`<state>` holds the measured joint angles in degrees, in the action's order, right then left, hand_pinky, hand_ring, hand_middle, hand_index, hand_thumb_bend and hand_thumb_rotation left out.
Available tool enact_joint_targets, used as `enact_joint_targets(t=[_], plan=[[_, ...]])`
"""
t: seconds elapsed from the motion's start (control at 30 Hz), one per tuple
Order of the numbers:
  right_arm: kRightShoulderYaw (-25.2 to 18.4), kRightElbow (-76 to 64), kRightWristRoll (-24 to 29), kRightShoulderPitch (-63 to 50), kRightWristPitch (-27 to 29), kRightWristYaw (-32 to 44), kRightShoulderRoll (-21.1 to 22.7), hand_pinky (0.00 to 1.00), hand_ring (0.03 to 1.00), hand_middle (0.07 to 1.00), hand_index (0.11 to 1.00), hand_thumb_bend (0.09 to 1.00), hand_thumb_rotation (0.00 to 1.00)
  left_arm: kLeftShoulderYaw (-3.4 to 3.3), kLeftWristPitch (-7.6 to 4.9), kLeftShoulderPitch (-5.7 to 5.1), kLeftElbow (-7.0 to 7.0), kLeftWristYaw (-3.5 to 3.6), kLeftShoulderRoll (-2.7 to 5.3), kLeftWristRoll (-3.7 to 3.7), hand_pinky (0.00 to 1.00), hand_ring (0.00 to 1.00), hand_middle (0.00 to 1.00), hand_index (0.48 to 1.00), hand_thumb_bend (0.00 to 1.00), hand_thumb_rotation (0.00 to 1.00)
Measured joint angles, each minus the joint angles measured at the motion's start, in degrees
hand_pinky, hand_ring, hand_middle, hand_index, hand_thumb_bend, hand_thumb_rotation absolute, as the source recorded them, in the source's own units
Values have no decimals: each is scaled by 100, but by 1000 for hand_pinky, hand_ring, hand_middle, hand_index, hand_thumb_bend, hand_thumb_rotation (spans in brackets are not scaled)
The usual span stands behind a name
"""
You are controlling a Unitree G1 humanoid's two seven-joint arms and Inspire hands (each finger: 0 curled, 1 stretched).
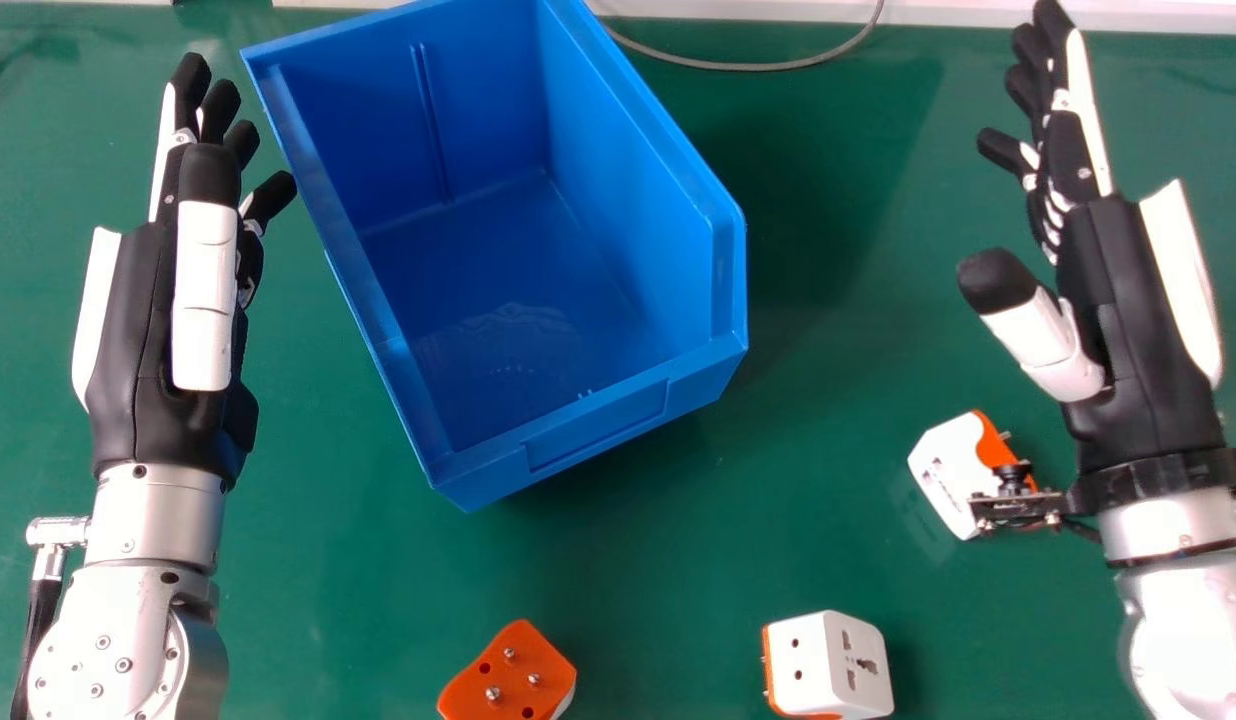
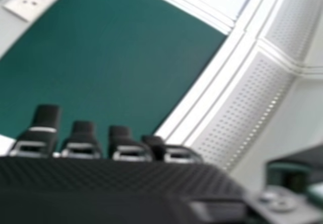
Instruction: Pick all objects and put in blue box
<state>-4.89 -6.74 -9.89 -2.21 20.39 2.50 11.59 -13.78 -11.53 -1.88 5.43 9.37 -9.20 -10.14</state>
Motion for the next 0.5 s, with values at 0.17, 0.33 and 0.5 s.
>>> enact_joint_targets(t=[0.17,0.33,0.5], plan=[[-1,-71,-836,17,-366,-41,355,908,994,1000,1000,928,905,-2,-1,0,0,-4,1,0,920,987,1000,995,828,962],[2,-366,-1614,14,-840,-31,728,895,983,1000,1000,926,849,-2,-16,0,0,-70,3,27,916,985,1000,993,823,966],[21,-906,-2195,-78,-1602,397,1039,882,977,997,1000,927,815,9,-18,1,1,-96,30,28,912,983,998,991,823,967]])
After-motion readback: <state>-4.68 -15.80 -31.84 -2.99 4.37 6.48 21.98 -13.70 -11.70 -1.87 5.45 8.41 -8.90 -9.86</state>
